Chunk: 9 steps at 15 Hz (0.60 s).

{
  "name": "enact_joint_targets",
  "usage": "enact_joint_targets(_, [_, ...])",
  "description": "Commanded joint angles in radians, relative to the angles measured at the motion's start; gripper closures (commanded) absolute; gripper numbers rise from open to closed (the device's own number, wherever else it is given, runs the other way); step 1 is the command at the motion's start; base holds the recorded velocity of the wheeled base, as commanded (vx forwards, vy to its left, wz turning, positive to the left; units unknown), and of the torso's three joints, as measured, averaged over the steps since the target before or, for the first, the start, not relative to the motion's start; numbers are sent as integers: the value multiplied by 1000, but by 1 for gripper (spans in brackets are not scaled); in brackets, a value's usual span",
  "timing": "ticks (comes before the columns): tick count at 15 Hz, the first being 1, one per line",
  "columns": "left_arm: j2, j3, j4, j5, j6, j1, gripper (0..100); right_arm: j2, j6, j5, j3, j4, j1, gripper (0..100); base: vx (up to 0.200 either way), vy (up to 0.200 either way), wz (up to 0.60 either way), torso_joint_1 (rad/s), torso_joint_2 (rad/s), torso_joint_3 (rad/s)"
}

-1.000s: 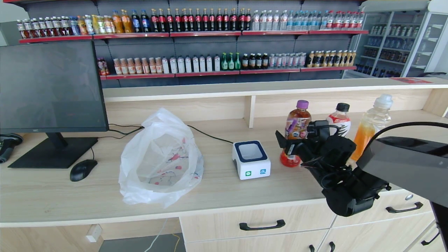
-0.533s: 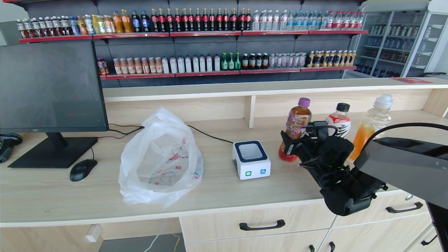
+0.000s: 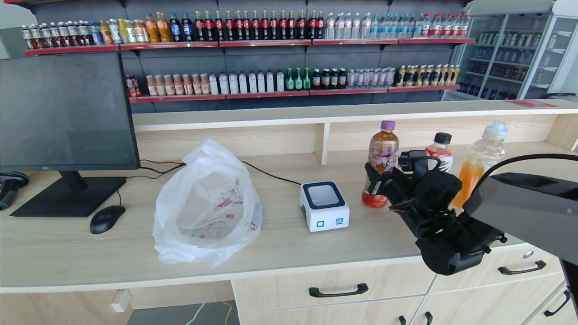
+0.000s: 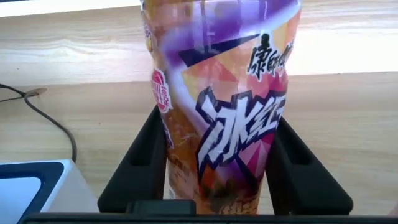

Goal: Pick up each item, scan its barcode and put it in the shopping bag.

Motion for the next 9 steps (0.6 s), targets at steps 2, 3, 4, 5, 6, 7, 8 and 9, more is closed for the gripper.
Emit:
enact_joint_targets(2, [0, 0, -1, 0, 0, 0, 0, -60, 0, 0, 1, -4, 1, 100, 0, 0, 0, 0, 0, 0])
enact_joint_targets(3, [0, 0, -1, 0, 0, 0, 0, -83, 0, 0, 4, -4, 1, 100, 0, 0, 0, 0, 0, 0])
enact_joint_targets(4, [0, 0, -1, 0, 0, 0, 0, -106, 0, 0, 7, -4, 1, 100, 0, 0, 0, 0, 0, 0])
enact_joint_targets(5, [0, 0, 1, 0, 0, 0, 0, -121, 0, -2, 15, -4, 1, 100, 0, 0, 0, 0, 0, 0])
enact_joint_targets(6, [0, 0, 1, 0, 0, 0, 0, -158, 0, 0, 38, -4, 2, 100, 0, 0, 0, 0, 0, 0])
enact_joint_targets(7, [0, 0, -1, 0, 0, 0, 0, -193, -2, 0, 64, -4, 5, 100, 0, 0, 0, 0, 0, 0])
enact_joint_targets(8, [0, 0, -1, 0, 0, 0, 0, -227, -2, 0, 91, -4, 5, 100, 0, 0, 0, 0, 0, 0])
enact_joint_targets(9, [0, 0, -1, 0, 0, 0, 0, -227, -2, 0, 91, -4, 5, 100, 0, 0, 0, 0, 0, 0])
